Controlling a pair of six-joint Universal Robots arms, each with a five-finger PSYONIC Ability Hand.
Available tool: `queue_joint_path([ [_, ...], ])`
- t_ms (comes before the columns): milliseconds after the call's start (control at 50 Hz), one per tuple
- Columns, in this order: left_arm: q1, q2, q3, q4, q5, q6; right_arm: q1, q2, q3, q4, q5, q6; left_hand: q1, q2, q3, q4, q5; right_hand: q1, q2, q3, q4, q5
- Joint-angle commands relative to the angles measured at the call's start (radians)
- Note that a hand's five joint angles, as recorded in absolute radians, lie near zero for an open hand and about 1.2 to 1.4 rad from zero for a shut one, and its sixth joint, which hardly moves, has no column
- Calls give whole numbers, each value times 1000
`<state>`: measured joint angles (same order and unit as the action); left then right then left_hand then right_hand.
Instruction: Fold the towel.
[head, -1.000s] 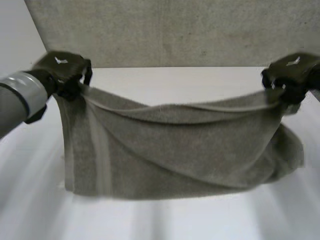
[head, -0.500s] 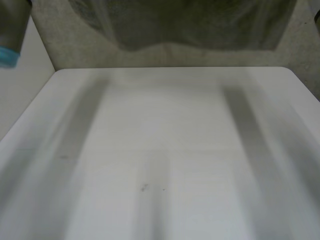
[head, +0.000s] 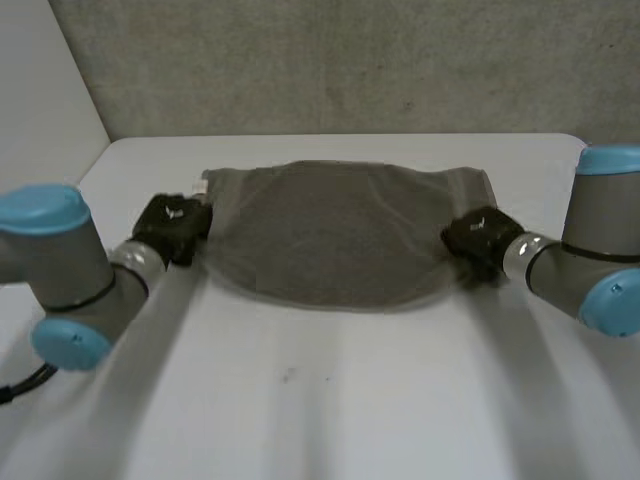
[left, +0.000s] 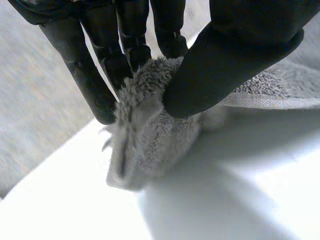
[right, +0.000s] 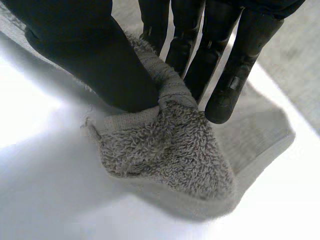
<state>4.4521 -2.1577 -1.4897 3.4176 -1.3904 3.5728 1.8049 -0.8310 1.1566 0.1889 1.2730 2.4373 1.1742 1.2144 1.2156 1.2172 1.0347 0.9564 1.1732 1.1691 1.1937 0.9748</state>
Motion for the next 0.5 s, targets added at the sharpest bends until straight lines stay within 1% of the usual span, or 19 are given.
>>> queue_joint_path([
  [20,58,203,-191,-182,-7,178,-71,-149,73,202,17,15,222,182,181,179,187,440,223,227,203,247],
  [40,64,257,-237,-242,-6,187,-84,-198,116,249,16,6,222,182,181,179,187,440,223,227,203,247],
  [60,64,257,-238,-242,-5,187,-84,-198,117,250,16,6,222,182,181,179,187,440,223,227,203,247],
  [80,65,309,-280,-301,-2,190,-91,-250,164,305,14,2,222,182,181,179,187,440,223,227,203,247],
  [100,65,309,-280,-302,-2,190,-91,-250,164,305,14,2,222,182,181,179,187,440,223,227,203,247],
  [140,65,415,-355,-421,2,193,-105,-339,250,407,6,-46,222,182,181,179,187,440,223,227,203,247],
  [160,65,415,-356,-422,2,193,-105,-339,250,408,6,-46,222,182,181,179,187,440,223,227,203,247],
  [200,65,484,-395,-504,8,198,-142,-405,329,461,5,-153,222,182,181,179,187,440,223,227,203,247],
  [220,65,484,-396,-505,8,198,-142,-405,330,462,5,-153,222,182,181,179,187,440,223,227,203,247],
  [240,65,493,-400,-518,10,205,-162,-421,356,471,3,-209,222,182,181,179,187,440,223,227,203,247],
  [260,65,493,-400,-518,10,205,-162,-421,356,471,3,-210,222,182,181,179,187,440,223,227,203,247],
  [300,58,489,-391,-512,8,234,-171,-424,360,462,0,-257,222,182,181,179,187,440,223,227,203,247],
  [380,55,449,-354,-488,7,256,-173,-396,333,425,0,-247,222,182,181,179,187,440,223,227,203,247],
  [400,50,412,-325,-468,2,257,-171,-354,310,391,2,-238,222,182,181,179,187,440,223,227,203,247],
  [420,50,412,-325,-468,2,258,-171,-353,310,391,2,-238,222,182,181,179,187,440,223,227,203,247],
  [460,47,348,-255,-420,-1,248,-156,-289,259,318,8,-218,222,182,181,179,187,440,223,227,203,247],
  [480,47,348,-254,-420,-1,248,-156,-289,259,317,8,-218,222,182,181,179,187,440,223,227,203,247],
  [500,46,316,-224,-390,-1,245,-142,-271,236,284,11,-213,222,182,181,179,187,440,223,227,203,247],
])
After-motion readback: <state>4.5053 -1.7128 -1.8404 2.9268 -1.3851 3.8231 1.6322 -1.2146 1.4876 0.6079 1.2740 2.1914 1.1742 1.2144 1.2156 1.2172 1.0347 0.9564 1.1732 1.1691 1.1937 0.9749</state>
